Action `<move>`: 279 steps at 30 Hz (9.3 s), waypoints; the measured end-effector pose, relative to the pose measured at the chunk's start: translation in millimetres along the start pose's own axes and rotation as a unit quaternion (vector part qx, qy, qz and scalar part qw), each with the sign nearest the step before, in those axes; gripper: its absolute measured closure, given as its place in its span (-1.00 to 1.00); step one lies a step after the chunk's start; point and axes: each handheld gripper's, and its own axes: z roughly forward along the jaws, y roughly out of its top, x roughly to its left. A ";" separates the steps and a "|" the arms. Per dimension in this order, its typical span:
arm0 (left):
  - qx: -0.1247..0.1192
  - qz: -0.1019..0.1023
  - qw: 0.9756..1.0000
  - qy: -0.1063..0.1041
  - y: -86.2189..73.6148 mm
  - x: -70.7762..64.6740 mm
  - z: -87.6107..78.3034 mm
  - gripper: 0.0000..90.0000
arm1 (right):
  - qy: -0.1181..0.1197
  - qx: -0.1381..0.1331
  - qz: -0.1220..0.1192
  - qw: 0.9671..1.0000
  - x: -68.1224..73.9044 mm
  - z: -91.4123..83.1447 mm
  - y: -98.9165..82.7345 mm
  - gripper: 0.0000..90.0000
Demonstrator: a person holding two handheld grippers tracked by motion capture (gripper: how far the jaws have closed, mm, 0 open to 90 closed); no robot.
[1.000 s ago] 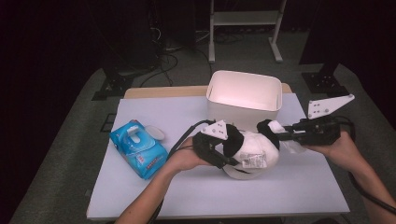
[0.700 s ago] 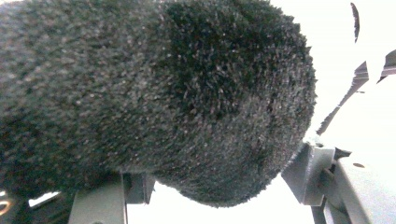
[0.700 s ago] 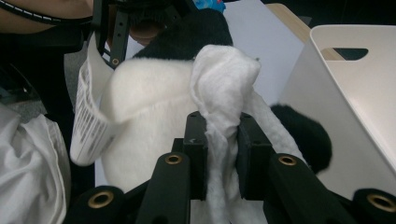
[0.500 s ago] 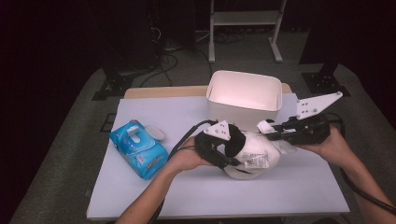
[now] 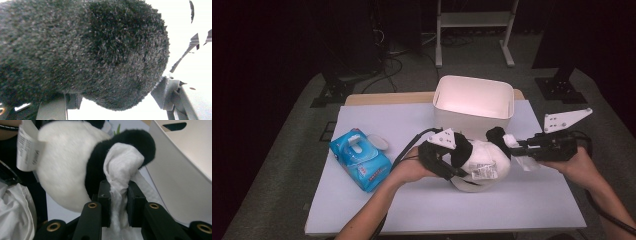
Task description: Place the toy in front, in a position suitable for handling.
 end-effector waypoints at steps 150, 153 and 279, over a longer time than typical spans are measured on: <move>0.108 0.010 0.994 0.026 44.0 -8.8 54.9 -0.39 | 0.028 -0.005 0.052 0.998 -3.8 -2.0 -48.0 0.76; 0.117 0.016 0.992 0.037 40.1 -9.7 57.1 -0.33 | 0.020 0.003 0.037 0.999 0.9 1.9 -38.8 0.76; 0.094 -0.027 0.995 0.035 -6.4 -4.5 27.1 -0.07 | 0.024 0.070 -0.025 0.997 21.1 15.0 -18.6 0.72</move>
